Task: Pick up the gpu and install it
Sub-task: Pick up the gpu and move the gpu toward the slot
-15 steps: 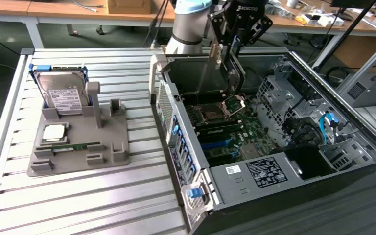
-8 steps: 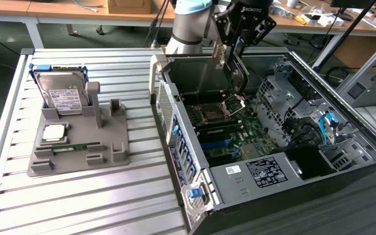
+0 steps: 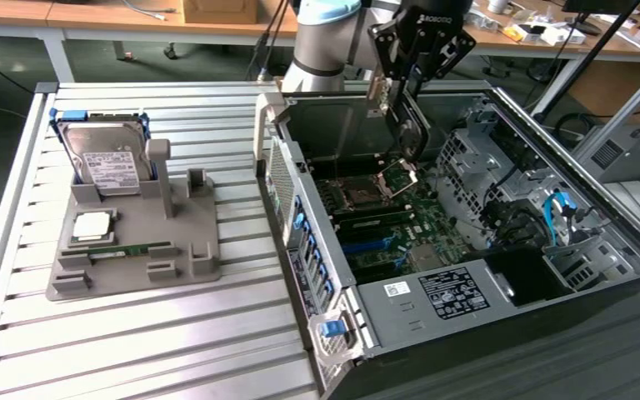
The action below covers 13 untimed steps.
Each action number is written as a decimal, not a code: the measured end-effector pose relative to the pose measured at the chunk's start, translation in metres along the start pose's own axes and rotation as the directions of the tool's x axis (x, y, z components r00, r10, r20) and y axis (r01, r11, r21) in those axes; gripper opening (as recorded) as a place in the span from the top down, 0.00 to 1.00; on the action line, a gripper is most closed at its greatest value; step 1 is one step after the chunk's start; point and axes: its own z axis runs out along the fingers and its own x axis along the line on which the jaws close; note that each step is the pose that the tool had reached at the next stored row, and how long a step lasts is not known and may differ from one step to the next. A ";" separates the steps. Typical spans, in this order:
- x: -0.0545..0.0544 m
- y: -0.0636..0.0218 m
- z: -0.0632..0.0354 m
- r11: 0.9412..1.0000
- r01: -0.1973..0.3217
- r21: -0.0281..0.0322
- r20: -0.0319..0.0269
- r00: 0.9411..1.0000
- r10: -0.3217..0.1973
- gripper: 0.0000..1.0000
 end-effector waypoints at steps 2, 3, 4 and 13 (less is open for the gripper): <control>-0.002 -0.0005 0.0008 1.000 0.000 0.000 0.000 1.000 0.000 0.73; -0.003 -0.0006 0.0012 1.000 0.000 0.000 0.000 1.000 0.000 0.73; -0.003 -0.0009 0.0015 1.000 0.000 0.000 0.000 1.000 0.000 0.73; -0.013 -0.0022 0.0048 1.000 0.000 0.001 0.000 1.000 0.000 0.73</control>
